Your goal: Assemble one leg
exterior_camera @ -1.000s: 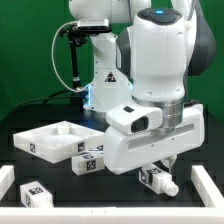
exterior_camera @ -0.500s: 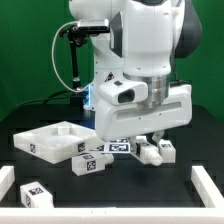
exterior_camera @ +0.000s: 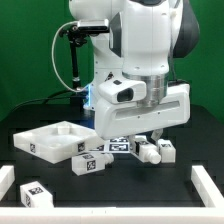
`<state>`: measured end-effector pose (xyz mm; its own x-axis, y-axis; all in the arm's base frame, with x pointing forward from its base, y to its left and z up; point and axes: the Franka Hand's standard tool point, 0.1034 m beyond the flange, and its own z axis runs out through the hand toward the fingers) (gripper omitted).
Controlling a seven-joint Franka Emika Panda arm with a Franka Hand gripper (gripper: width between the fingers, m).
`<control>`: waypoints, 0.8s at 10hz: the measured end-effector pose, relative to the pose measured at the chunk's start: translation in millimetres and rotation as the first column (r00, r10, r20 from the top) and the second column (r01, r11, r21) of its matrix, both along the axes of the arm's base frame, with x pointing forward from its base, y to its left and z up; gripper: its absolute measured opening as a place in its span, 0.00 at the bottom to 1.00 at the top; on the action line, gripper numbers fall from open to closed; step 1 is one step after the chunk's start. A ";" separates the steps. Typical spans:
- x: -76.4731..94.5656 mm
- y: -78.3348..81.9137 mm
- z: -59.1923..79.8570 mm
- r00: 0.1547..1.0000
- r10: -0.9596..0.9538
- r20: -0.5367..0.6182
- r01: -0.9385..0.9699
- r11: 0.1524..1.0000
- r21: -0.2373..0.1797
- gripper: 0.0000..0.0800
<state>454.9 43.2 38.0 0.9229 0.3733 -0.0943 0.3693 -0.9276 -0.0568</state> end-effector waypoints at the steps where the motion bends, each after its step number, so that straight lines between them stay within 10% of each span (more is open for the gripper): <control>1: -16.5 -9.7 -6.2 0.999 -0.027 -0.020 0.027 1.000 0.001 0.36; 4: -59.8 -11.3 -24.4 0.995 -0.055 -0.079 0.055 0.999 -0.005 0.36; 8: -59.7 -0.3 -26.4 0.994 -0.081 -0.077 0.081 0.997 -0.014 0.36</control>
Offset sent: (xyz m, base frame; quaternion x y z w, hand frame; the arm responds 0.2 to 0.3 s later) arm -0.0496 0.0084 -0.0208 0.0271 -0.0222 0.0626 0.9974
